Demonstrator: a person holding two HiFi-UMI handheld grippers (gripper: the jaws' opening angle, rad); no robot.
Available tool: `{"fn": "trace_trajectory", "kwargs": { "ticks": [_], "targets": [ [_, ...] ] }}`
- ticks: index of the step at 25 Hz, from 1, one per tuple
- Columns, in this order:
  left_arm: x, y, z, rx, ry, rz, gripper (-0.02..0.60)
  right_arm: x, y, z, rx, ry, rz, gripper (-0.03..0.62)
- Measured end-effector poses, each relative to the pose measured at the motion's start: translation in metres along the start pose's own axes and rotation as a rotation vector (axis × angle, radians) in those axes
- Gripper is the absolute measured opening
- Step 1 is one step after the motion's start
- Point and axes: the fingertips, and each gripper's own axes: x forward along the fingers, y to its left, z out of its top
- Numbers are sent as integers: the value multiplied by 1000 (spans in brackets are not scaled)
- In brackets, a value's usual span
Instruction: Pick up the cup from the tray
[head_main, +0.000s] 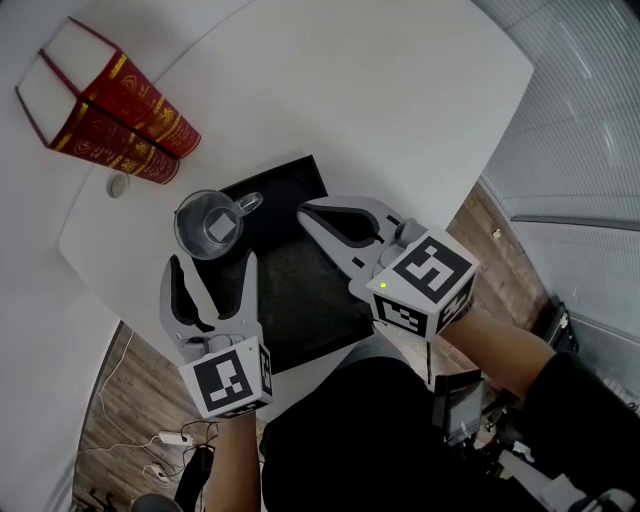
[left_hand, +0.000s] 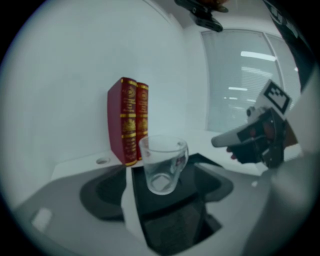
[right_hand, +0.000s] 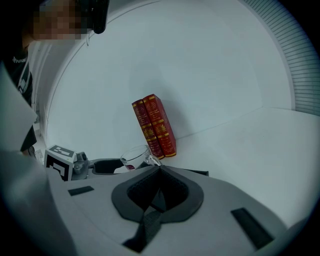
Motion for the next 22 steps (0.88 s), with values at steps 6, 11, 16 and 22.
{"fn": "trace_trajectory", "kwargs": {
  "ticks": [6,11,16,22],
  "targets": [
    [5,2,-3,22,-2,-19,437,5,0,-1,4,4,4,14],
    [15,0,-2,53,-18,-63,460,8,-2,0,6,5,6,14],
    [27,-8,4,58,-41,-142,494,10,-5,0,9,9,2,14],
    [39,-11,12,175,-44,-210,561,10,-11,1,14,8,-6,14]
  ]
}}
